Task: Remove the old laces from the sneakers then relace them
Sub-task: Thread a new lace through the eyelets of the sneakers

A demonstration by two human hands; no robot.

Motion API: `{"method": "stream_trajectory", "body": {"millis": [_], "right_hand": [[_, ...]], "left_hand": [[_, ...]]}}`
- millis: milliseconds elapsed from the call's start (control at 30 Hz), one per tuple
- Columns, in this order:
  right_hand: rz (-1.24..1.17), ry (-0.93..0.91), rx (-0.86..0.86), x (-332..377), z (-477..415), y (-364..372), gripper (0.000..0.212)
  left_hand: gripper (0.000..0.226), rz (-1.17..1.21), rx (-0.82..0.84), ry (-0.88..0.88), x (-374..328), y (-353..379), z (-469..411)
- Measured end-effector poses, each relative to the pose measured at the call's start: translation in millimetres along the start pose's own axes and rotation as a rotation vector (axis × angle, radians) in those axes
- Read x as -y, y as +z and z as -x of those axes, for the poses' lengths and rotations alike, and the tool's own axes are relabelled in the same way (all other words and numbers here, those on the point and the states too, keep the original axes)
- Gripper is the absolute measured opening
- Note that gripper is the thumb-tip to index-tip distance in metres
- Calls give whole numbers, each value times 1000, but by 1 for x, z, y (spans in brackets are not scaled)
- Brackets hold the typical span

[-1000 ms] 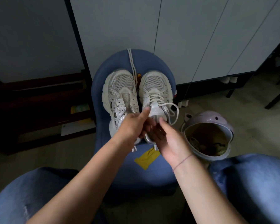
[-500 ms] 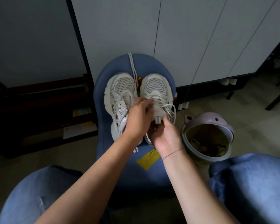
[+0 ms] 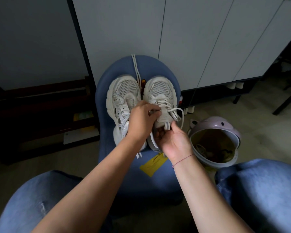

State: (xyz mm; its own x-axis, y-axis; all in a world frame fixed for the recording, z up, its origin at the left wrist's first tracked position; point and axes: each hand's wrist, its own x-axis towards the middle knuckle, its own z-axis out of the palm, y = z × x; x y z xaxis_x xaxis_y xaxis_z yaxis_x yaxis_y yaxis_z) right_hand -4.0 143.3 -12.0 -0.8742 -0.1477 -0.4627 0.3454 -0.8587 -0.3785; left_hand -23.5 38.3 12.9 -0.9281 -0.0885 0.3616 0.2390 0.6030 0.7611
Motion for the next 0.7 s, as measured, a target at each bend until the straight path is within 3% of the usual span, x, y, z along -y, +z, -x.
{"method": "stream_trajectory", "body": {"millis": [367,567,633,700], "right_hand": [[10,35,-34,-1,-4,2,38],[36,36,-54,0,-6,1,34],[37,35,-48,-2,-5,2,32],[32,37,-39,-4,-6,3,31]], "left_hand": [[13,-88,-77,19,-2,5,3],[17,-25,-401,-267,19,-53,-19],[18,-70,-387,-337,27,-60,-17],[25,-156,-316,-245,24,-57,-15]]}}
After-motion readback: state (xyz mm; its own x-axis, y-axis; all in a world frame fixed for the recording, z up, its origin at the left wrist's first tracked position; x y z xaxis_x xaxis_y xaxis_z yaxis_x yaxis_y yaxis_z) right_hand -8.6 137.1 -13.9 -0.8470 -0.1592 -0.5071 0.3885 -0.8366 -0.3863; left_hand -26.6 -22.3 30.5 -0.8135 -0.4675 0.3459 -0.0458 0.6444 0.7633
